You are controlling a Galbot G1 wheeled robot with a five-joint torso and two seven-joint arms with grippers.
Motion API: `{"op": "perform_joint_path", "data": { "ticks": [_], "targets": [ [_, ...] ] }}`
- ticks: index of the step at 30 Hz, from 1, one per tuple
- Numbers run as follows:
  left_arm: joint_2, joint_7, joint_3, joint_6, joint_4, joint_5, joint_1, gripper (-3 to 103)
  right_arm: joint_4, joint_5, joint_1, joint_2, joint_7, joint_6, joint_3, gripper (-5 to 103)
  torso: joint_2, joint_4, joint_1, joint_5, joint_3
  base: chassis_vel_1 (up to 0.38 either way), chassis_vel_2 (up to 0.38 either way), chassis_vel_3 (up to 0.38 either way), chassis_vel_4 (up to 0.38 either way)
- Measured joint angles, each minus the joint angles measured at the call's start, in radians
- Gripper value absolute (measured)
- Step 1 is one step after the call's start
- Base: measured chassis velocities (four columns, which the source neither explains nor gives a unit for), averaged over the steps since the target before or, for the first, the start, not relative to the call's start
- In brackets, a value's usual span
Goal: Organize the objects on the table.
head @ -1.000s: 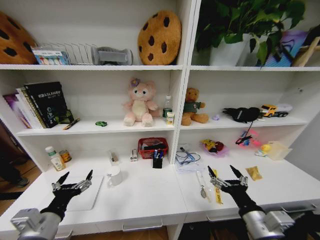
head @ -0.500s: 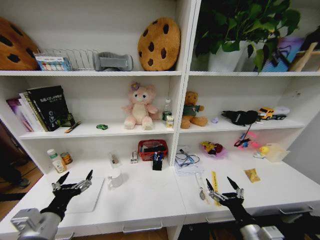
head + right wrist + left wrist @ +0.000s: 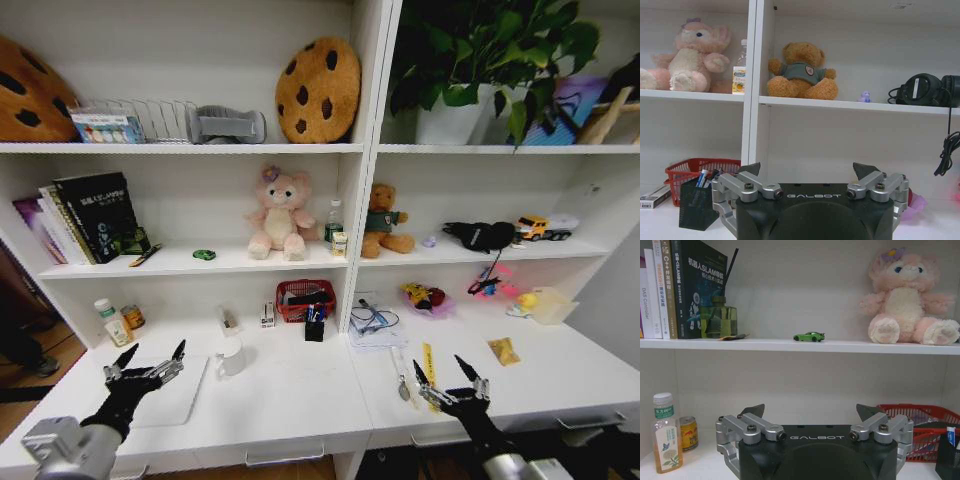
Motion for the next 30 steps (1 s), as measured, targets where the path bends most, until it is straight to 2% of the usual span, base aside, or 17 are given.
{"op": "perform_joint_path", "data": {
  "ticks": [15,17,19,20,22,24,25,27,28,29,30],
  "targets": [
    [0.000,0.000,0.000,0.000,0.000,0.000,0.000,100,-0.001,-0.002,0.003,-0.005,-0.005,0.006,-0.013,100,-0.005,-0.0001,-0.002,0.0002,-0.003,-0.212,-0.196,0.200,0.198],
    [0.000,0.000,0.000,0.000,0.000,0.000,0.000,100,0.002,-0.002,0.005,-0.006,-0.005,0.005,-0.015,100,-0.005,0.0001,-0.003,-0.0007,-0.003,-0.284,-0.275,0.299,0.296],
    [0.000,0.000,0.000,0.000,0.000,0.000,0.000,100,0.002,-0.002,0.007,-0.006,-0.005,0.004,-0.016,100,-0.005,0.0007,-0.003,0.0001,-0.003,-0.282,-0.301,0.305,0.311],
    [0.000,0.000,0.000,0.000,0.000,0.000,0.000,100,0.002,-0.002,0.009,-0.007,-0.006,0.003,-0.017,100,-0.005,0.0003,-0.003,0.0013,-0.003,-0.313,-0.301,0.305,0.331],
    [0.000,0.000,0.000,0.000,0.000,0.000,0.000,100,0.002,-0.002,0.018,-0.013,-0.006,0.003,-0.020,100,-0.006,0.0000,-0.003,-0.0008,-0.003,-0.346,-0.336,0.321,0.338],
    [0.000,0.000,0.000,0.000,0.000,0.000,0.000,100,0.002,0.000,0.023,-0.017,-0.006,0.001,-0.019,100,-0.006,-0.0002,-0.004,0.0003,-0.004,-0.343,-0.299,0.315,0.332],
    [0.000,0.000,0.000,0.000,0.000,0.000,0.000,100,0.006,0.014,0.029,-0.026,-0.006,-0.007,-0.015,100,-0.006,0.0002,-0.003,0.0017,-0.003,-0.244,-0.278,0.279,0.327],
    [0.000,0.001,0.000,0.000,-0.001,0.000,0.000,100,0.022,0.045,0.034,-0.042,-0.002,-0.030,-0.007,100,-0.007,-0.0004,-0.003,0.0020,-0.003,-0.244,-0.183,0.180,0.234],
    [0.000,0.001,0.000,0.000,-0.001,0.000,0.000,100,0.050,0.087,0.046,-0.066,0.018,-0.080,0.007,100,-0.007,0.0006,-0.004,-0.0002,-0.004,-0.093,-0.183,0.193,0.070],
    [0.000,0.001,0.000,0.000,-0.001,0.000,0.000,100,0.075,0.126,0.064,-0.087,0.043,-0.139,0.023,100,-0.007,0.0005,-0.004,-0.0005,-0.004,-0.069,-0.120,0.193,0.072],
    [0.000,0.001,0.000,0.000,-0.001,0.000,0.000,100,0.075,0.126,0.064,-0.087,0.043,-0.139,0.023,100,-0.007,0.0005,-0.004,-0.0005,-0.004,-0.069,-0.120,0.193,0.072]
  ]
}}
